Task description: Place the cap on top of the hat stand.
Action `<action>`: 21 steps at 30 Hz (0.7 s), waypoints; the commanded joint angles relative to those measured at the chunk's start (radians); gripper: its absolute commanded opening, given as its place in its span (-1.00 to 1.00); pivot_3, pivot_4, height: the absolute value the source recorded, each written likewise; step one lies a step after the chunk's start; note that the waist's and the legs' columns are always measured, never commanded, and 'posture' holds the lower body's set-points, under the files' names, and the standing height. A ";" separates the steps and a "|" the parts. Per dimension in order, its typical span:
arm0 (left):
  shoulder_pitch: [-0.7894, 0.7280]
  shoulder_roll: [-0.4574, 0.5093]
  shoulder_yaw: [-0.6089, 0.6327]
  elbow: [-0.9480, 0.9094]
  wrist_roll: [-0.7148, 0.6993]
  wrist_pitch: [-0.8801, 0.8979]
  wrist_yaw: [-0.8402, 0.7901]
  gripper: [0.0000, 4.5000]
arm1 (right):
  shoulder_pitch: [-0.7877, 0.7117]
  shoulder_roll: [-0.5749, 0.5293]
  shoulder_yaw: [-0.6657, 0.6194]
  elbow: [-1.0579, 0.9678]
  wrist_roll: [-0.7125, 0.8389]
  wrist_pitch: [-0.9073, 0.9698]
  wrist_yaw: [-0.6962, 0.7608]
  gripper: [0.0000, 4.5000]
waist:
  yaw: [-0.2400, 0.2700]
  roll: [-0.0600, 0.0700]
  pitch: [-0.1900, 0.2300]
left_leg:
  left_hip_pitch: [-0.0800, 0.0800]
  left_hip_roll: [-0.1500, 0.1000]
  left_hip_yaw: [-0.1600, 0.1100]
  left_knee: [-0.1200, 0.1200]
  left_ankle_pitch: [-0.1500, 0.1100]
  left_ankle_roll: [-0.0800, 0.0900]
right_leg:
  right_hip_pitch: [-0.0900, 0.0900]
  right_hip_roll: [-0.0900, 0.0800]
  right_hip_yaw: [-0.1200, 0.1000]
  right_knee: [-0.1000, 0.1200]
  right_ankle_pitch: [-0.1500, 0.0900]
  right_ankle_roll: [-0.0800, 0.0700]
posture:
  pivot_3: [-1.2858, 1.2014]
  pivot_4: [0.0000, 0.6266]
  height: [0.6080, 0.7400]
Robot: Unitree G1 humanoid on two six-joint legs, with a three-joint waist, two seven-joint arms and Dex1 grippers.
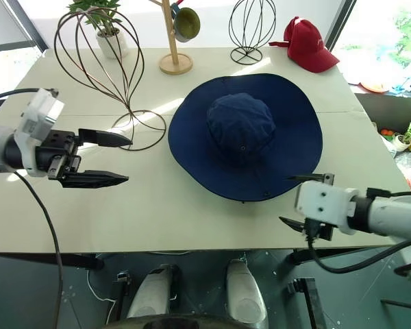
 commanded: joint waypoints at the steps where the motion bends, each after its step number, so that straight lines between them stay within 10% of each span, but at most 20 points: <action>1: -0.032 -0.010 -0.025 -0.007 0.018 -0.028 -0.029 0.97 | -0.029 0.051 0.134 0.027 -0.170 -0.093 -0.133 1.00 | 0.001 -0.001 0.000 | 0.000 0.000 0.000 0.000 0.000 0.000 | 0.000 0.000 0.000 0.000 0.000 0.000 | 0.03 -0.52 0.98; 16: -0.075 -0.057 -0.028 -0.022 0.007 0.006 0.029 0.97 | -0.310 0.293 0.434 0.415 -0.417 -0.221 -0.364 1.00 | 0.005 -0.009 -0.005 | 0.000 0.000 -0.001 0.000 0.000 0.000 | 0.001 0.001 0.000 0.001 0.000 0.000 | 0.03 -0.52 0.98; 21: -0.079 -0.062 -0.027 -0.017 0.013 0.003 0.037 1.00 | -0.317 0.312 0.443 0.441 -0.394 -0.239 -0.347 0.14 | 0.011 -0.010 -0.006 | 0.001 0.000 -0.001 0.001 0.000 0.000 | 0.002 0.001 0.000 0.001 0.000 0.000 | 0.03 -0.52 0.98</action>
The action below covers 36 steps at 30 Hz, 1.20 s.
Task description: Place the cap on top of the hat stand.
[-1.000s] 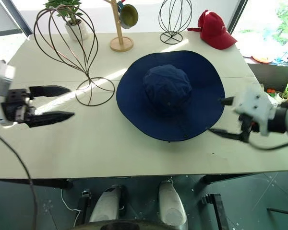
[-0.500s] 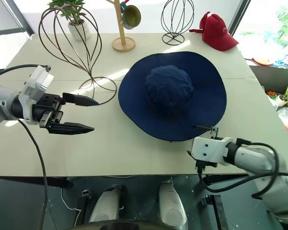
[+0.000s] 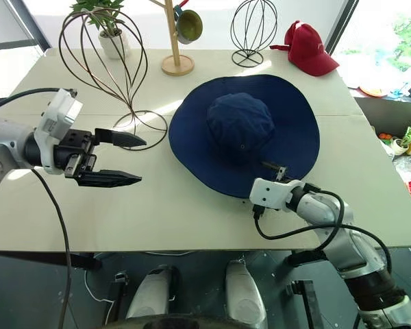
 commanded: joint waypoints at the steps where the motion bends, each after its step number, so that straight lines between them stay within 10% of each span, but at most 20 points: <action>1: -0.020 0.000 0.025 -0.010 -0.002 -0.006 0.005 1.00 | 0.014 0.007 -0.002 0.020 0.017 0.008 0.018 -0.09 | 0.005 0.000 0.000 | 0.000 0.000 0.000 0.000 0.000 0.000 | 0.000 0.000 0.000 0.000 0.000 0.000 | 0.03 -0.52 0.98; 5: -0.013 -0.005 0.034 -0.009 -0.002 -0.010 0.015 1.00 | 0.036 0.013 -0.036 -0.016 0.091 0.043 0.060 -0.97 | 0.009 0.000 0.000 | 0.000 0.000 0.000 0.001 0.000 0.000 | 0.000 0.000 0.000 0.000 0.000 0.000 | 0.03 -0.52 0.98; 14: -0.006 -0.062 0.079 -0.031 -0.024 0.000 0.127 1.00 | -0.034 0.022 -0.207 -0.172 0.442 0.326 0.201 -0.97 | 0.009 0.000 0.000 | -0.001 0.000 0.000 0.000 0.000 0.000 | 0.000 0.000 0.000 0.000 0.000 0.000 | 0.03 -0.52 0.98; 22: 0.082 -0.031 0.210 -0.108 -0.066 0.028 0.207 1.00 | -0.409 -0.083 -0.339 -0.031 0.692 0.528 0.318 -0.97 | 0.005 0.002 0.001 | 0.000 0.000 -0.001 0.000 0.000 0.000 | 0.000 0.000 0.000 0.001 0.000 0.000 | 0.03 -0.52 0.98; 36: 0.378 -0.047 0.609 -0.226 -0.173 0.124 0.444 1.00 | -1.343 0.113 -0.050 0.922 0.412 0.038 0.356 -0.97 | -0.023 0.007 0.005 | -0.001 0.001 0.000 -0.004 0.000 0.000 | -0.004 0.000 -0.001 0.001 0.001 0.001 | 0.03 -0.52 0.98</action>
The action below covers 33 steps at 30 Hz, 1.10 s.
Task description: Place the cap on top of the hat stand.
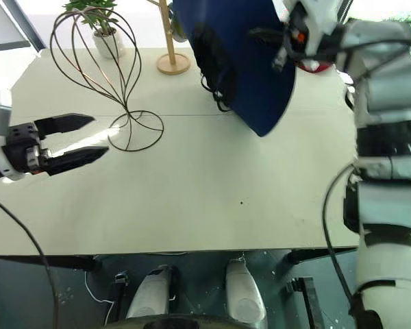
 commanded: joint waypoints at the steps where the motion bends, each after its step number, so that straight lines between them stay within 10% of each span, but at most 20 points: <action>1: 0.056 -0.020 0.108 -0.066 -0.045 0.009 0.062 1.00 | -0.156 0.063 0.036 0.217 -0.100 -0.220 -0.045 -0.97 | 0.000 0.000 0.000 | 0.000 0.000 0.000 -0.001 0.000 0.000 | 0.000 0.000 0.000 0.000 0.001 0.002 | 0.03 -0.52 0.98; 14: 0.213 -0.044 0.242 -0.124 -0.088 -0.011 0.157 1.00 | -0.487 0.252 0.087 0.602 -0.265 -0.598 -0.157 -0.97 | -0.014 0.003 0.002 | 0.001 0.000 0.000 -0.008 0.002 -0.003 | -0.002 -0.001 0.000 0.000 0.002 0.003 | 0.03 -0.52 0.98; 33: 0.241 -0.037 0.238 -0.106 -0.082 -0.065 0.171 1.00 | -0.575 0.335 0.157 0.578 -0.411 -0.966 -0.272 -0.97 | -0.052 0.003 0.002 | 0.000 0.000 0.000 -0.014 0.003 -0.006 | -0.006 0.000 0.000 0.002 0.002 0.003 | 0.03 -0.52 0.98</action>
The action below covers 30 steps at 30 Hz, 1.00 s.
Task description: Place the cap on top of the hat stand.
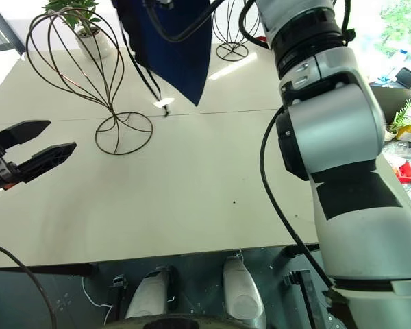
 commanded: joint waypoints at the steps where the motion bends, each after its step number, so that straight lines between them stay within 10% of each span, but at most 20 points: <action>1: 0.004 0.012 0.032 -0.007 0.000 -0.027 0.001 1.00 | -0.056 -0.005 -0.017 -0.065 0.010 -0.049 -0.006 -0.97 | -0.001 0.000 0.000 | 0.000 0.000 0.000 0.000 0.000 0.000 | 0.000 0.000 0.000 0.000 0.000 0.000 | 0.03 -0.52 0.98; 20: 0.040 0.009 0.120 0.018 -0.030 -0.017 0.023 1.00 | -0.008 -0.029 0.175 -0.133 -0.393 -0.478 -0.592 -0.97 | -0.005 -0.001 0.000 | 0.000 0.000 0.000 -0.001 0.001 -0.001 | -0.007 0.001 0.000 0.011 -0.003 -0.006 | 0.03 -0.52 0.98; 30: 0.113 0.022 0.364 0.093 -0.161 0.059 0.055 1.00 | -0.018 -0.042 0.352 -0.113 -0.752 -0.348 -1.030 -0.97 | -0.003 -0.001 0.000 | 0.000 0.000 -0.001 0.000 0.001 -0.002 | -0.008 0.000 0.000 0.013 -0.005 -0.010 | 0.03 -0.52 0.98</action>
